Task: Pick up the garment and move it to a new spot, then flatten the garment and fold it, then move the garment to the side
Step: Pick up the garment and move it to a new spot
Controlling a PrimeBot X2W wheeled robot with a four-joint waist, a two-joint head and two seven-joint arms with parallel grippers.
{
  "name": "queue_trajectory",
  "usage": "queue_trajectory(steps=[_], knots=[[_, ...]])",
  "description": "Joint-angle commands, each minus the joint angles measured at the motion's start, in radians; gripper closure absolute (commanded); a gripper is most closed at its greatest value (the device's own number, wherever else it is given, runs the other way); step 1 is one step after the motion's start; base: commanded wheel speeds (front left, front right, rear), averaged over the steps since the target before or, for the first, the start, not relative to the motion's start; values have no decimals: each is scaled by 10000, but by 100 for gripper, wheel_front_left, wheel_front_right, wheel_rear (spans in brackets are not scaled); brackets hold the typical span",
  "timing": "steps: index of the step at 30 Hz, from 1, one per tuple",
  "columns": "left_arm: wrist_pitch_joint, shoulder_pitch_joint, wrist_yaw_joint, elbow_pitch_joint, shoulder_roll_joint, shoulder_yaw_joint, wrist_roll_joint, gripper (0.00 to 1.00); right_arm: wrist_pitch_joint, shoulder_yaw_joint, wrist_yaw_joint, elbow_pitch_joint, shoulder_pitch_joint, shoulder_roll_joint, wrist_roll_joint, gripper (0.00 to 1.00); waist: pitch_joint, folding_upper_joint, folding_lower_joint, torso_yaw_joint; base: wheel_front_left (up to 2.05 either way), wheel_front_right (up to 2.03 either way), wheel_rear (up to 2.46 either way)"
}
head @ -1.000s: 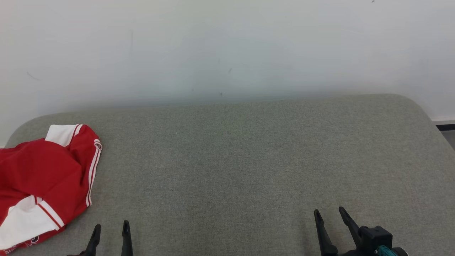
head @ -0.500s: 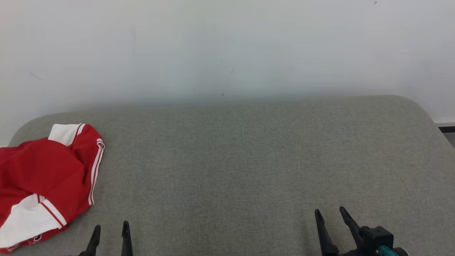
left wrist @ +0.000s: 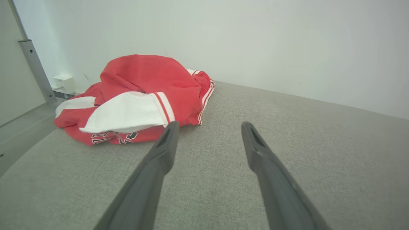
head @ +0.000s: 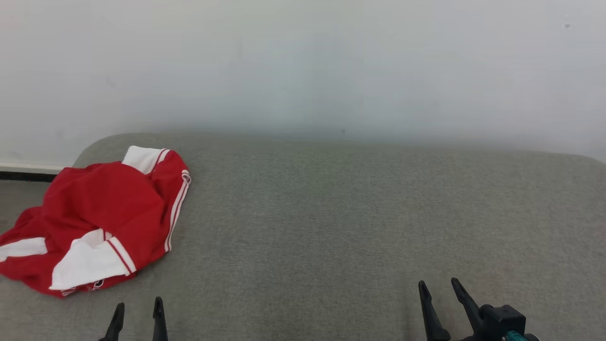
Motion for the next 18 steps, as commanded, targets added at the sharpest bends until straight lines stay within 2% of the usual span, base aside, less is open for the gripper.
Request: queue_trajectory(steps=[1, 11, 18], knots=[[-10, 162, -14, 6, 24, 92, 133, 0, -58, 59, -24, -14, 45, -20, 106, 0, -173, 0, 0, 762, 0, 0, 0], [-10, 209, -245, 79, 99, 400, 377, 0, -85, 224, -24, 110, 98, -20, 404, 0, -244, 0, 0, 2332, 0, 0, 0], [-10, 212, -331, 100, 95, 620, 441, 0, -76, 326, -24, 30, 3, -20, 583, 0, -211, 0, 0, 3019, 0, 0, 0]])
